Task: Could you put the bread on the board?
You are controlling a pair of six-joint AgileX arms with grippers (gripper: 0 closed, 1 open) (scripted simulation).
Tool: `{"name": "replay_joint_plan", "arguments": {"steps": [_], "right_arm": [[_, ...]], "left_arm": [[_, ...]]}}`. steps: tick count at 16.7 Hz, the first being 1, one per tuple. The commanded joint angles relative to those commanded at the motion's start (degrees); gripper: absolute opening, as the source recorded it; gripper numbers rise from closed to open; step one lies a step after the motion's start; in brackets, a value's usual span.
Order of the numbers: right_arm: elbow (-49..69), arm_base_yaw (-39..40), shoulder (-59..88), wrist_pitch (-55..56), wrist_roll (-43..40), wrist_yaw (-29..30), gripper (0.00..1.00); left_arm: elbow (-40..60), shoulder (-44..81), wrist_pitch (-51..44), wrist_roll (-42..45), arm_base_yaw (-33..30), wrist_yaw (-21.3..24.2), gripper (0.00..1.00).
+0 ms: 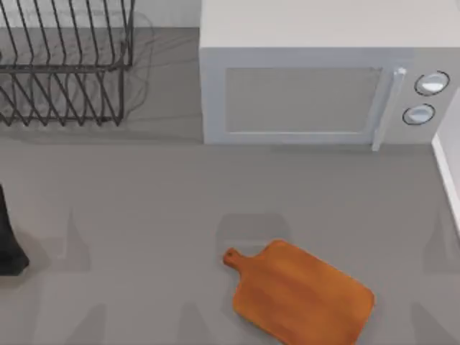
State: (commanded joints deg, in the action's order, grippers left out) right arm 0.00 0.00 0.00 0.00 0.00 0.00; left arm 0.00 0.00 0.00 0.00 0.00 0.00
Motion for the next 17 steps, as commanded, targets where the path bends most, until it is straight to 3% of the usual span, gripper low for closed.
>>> {"name": "replay_joint_plan", "arguments": {"steps": [4,8,17], "right_arm": [[0.0,0.0,0.0,0.0,0.0,0.0,1.0],[0.0,0.0,0.0,0.0,0.0,0.0,1.0],[0.0,0.0,0.0,0.0,0.0,0.0,1.0]], "left_arm": [[1.8,1.9,-1.69,1.46,0.55,-0.21,1.0],[11.08,12.86,-10.11,8.73,2.91,-0.86,1.0],[43.99,65.7,-38.97,36.54,6.95,-0.02,1.0]]}}
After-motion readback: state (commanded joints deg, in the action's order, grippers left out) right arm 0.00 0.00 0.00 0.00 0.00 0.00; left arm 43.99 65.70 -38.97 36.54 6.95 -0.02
